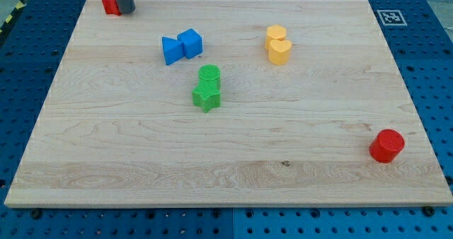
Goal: Move your arm closer to blue cube
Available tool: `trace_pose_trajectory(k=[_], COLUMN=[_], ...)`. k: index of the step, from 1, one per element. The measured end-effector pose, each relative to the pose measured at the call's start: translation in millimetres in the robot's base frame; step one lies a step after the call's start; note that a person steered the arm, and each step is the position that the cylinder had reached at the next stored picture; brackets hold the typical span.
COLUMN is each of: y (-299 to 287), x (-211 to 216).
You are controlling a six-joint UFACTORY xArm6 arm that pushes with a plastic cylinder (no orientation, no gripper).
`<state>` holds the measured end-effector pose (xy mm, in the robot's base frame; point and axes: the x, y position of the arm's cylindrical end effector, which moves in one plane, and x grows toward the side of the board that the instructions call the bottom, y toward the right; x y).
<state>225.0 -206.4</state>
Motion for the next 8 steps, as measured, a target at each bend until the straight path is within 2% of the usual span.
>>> trace_pose_trajectory(k=[2, 4, 6, 7, 8], y=[5, 43, 92, 95, 124], x=[0, 7, 48, 48, 48])
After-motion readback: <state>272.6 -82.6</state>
